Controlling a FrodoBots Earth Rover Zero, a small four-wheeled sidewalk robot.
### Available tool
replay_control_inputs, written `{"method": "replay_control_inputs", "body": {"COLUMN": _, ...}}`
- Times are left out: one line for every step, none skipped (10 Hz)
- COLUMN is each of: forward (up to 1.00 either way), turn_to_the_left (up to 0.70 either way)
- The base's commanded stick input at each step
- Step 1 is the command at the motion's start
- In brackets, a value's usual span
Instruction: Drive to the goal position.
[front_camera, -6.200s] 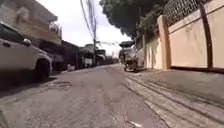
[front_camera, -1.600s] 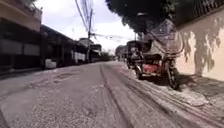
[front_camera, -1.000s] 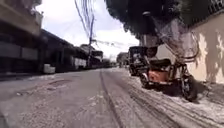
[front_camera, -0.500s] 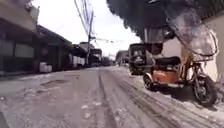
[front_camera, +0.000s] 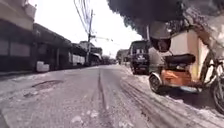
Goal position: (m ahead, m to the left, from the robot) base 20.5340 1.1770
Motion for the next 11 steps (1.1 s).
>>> {"method": "replay_control_inputs", "body": {"forward": 0.7, "turn_to_the_left": 0.01}}
{"method": "replay_control_inputs", "body": {"forward": 0.7, "turn_to_the_left": 0.01}}
{"method": "replay_control_inputs", "body": {"forward": 0.7, "turn_to_the_left": 0.01}}
{"method": "replay_control_inputs", "body": {"forward": 0.7, "turn_to_the_left": 0.02}}
{"method": "replay_control_inputs", "body": {"forward": 0.7, "turn_to_the_left": 0.03}}
{"method": "replay_control_inputs", "body": {"forward": 0.7, "turn_to_the_left": 0.03}}
{"method": "replay_control_inputs", "body": {"forward": 0.7, "turn_to_the_left": 0.03}}
{"method": "replay_control_inputs", "body": {"forward": 0.7, "turn_to_the_left": 0.03}}
{"method": "replay_control_inputs", "body": {"forward": 0.7, "turn_to_the_left": 0.02}}
{"method": "replay_control_inputs", "body": {"forward": 0.7, "turn_to_the_left": 0.03}}
{"method": "replay_control_inputs", "body": {"forward": 0.7, "turn_to_the_left": 0.03}}
